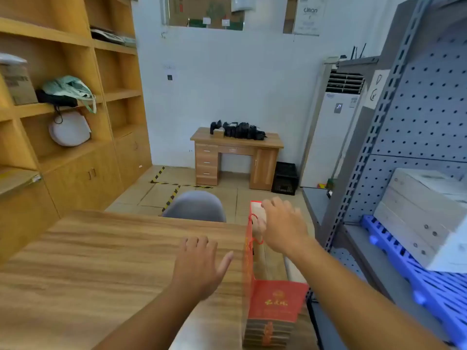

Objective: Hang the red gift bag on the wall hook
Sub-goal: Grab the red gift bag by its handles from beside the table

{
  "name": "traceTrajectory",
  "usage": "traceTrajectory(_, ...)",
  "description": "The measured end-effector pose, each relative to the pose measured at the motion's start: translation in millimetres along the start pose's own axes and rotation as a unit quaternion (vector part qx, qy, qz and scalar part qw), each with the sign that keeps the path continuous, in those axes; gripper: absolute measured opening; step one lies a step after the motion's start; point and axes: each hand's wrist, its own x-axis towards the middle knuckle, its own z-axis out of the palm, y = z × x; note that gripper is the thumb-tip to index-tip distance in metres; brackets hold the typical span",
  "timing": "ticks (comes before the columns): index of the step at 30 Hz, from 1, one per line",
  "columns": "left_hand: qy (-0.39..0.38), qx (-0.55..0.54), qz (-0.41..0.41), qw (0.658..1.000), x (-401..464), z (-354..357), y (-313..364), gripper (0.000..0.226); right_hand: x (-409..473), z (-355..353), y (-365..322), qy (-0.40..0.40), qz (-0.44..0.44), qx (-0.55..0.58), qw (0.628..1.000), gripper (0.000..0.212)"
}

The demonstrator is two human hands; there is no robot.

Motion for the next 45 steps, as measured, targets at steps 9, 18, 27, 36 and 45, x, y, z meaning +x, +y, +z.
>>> traceTrajectory(9,-0.009,0.021,-0.008,1.0,-7,54,-34,0.063,26,113,8,-0.205,0.048,-0.011,0.978,0.063)
traceTrajectory(18,-0.051,0.04,-0.036,0.997,-11,73,-61,0.065,26,149,14,-0.318,0.14,0.014,0.938,0.076)
traceTrajectory(27,-0.063,0.035,-0.013,0.997,-6,79,-48,0.063,14,157,11,-0.341,0.159,0.065,0.924,0.039)
traceTrajectory(36,-0.053,0.017,0.02,0.998,26,56,-7,0.069,29,82,14,-0.302,0.118,0.015,0.946,0.015)
traceTrajectory(45,-0.002,-0.015,0.061,0.998,79,-20,55,0.069,84,-35,-13,-0.18,0.061,0.016,0.982,0.019)
